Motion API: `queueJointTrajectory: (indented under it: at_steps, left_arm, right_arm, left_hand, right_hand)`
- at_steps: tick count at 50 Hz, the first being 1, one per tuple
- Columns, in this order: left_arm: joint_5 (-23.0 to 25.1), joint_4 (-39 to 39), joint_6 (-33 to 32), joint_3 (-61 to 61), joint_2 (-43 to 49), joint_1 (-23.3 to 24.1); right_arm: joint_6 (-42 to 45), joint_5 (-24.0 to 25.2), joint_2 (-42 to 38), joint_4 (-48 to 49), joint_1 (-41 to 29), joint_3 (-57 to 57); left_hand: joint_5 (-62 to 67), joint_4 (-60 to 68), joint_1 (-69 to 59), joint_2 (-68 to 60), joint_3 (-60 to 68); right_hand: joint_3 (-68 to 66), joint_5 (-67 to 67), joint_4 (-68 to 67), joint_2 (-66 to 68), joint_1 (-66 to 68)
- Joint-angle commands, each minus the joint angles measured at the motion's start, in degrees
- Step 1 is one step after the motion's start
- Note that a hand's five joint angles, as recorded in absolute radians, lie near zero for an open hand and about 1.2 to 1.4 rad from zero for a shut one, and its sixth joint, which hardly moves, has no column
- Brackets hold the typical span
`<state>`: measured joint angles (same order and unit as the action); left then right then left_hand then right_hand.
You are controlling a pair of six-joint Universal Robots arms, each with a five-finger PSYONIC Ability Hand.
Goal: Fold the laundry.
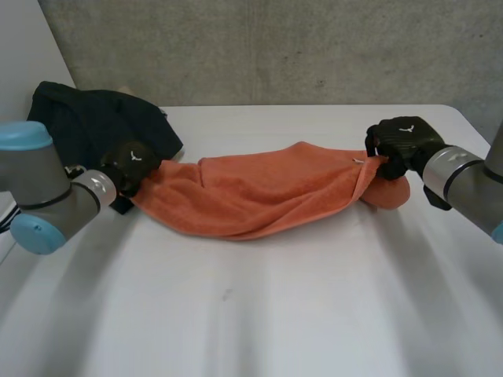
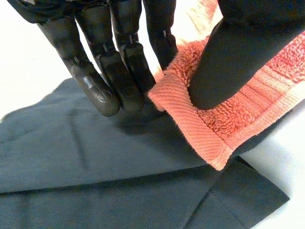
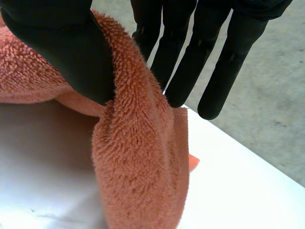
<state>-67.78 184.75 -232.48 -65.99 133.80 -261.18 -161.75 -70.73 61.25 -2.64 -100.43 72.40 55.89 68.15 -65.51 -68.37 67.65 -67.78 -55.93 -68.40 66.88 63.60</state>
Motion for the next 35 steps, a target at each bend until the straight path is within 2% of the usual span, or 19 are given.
queueJointTrajectory:
  at_steps: [1, 8, 10, 13, 19, 23, 27, 31, 32, 35]
  left_arm:
    - [-4.5, -5.7, 8.4, -5.3, -15.1, 0.8]
    - [-4.9, -16.2, 24.6, -4.9, -36.7, -0.3]
    - [-5.3, -20.3, 28.5, -2.5, -40.7, -0.6]
    - [-5.4, -25.5, 32.2, 0.7, -41.6, -0.7]
    - [-5.3, -35.9, 33.1, 5.1, -34.0, 1.1]
    - [-6.6, -36.0, 32.6, 9.6, -26.0, 2.5]
    - [-9.7, -35.8, 32.4, 18.9, -16.1, 3.5]
    - [-12.7, -34.0, 32.9, 33.9, -7.2, 5.2]
    - [-12.9, -32.4, 33.5, 39.9, -4.1, 5.8]
    - [-13.1, -27.1, 35.9, 47.7, -2.5, 6.6]
  right_arm:
    - [1.8, -0.7, 6.1, -1.6, 4.4, 1.0]
    - [-0.1, 2.3, 14.3, -8.0, 11.6, -3.9]
    - [-1.6, 2.6, 16.4, -9.3, 13.2, -5.7]
    - [-2.1, 2.9, 18.0, -9.8, 14.7, -6.4]
    - [1.1, 5.6, 16.3, -11.9, 17.5, -3.7]
    - [1.7, 5.8, 12.8, -9.9, 16.8, -4.5]
    - [0.8, 5.1, 6.7, -3.3, 13.7, -7.5]
    - [-2.2, 2.4, 1.5, 7.9, 11.4, -12.8]
    - [-4.9, 0.9, 0.0, 13.9, 10.6, -15.1]
    - [-10.1, -1.9, -0.8, 23.6, 9.6, -17.0]
  left_hand:
    - [14.1, 11.8, -14.5, -11.6, 12.4]
    - [14.1, 11.8, -14.5, -11.6, 12.4]
    - [14.1, 11.8, -14.5, -11.6, 12.4]
    - [14.1, 11.8, -14.5, -11.6, 12.4]
    - [14.1, 11.8, -14.5, -11.6, 12.4]
    - [14.1, 11.8, -14.5, -11.6, 12.4]
    - [14.1, 11.8, -14.5, -11.6, 12.4]
    - [14.1, 11.8, -14.5, -11.6, 12.4]
    - [14.1, 11.8, -14.5, -11.6, 12.4]
    - [14.1, 11.8, -14.5, -11.6, 12.4]
  right_hand:
    - [-12.2, -14.1, -11.6, 13.1, 16.4]
    - [-12.2, -14.1, -11.6, 13.1, 16.4]
    - [-12.2, -14.1, -11.6, 13.1, 16.4]
    - [-12.2, -14.1, -11.6, 13.1, 16.4]
    - [-12.2, -14.1, -11.6, 13.1, 16.4]
    - [-12.2, -14.1, -11.6, 13.1, 16.4]
    - [-12.2, -14.1, -11.6, 13.1, 16.4]
    - [-12.2, -14.1, -11.6, 13.1, 16.4]
    - [-12.2, -14.1, -11.6, 13.1, 16.4]
    - [-12.2, -14.1, -11.6, 13.1, 16.4]
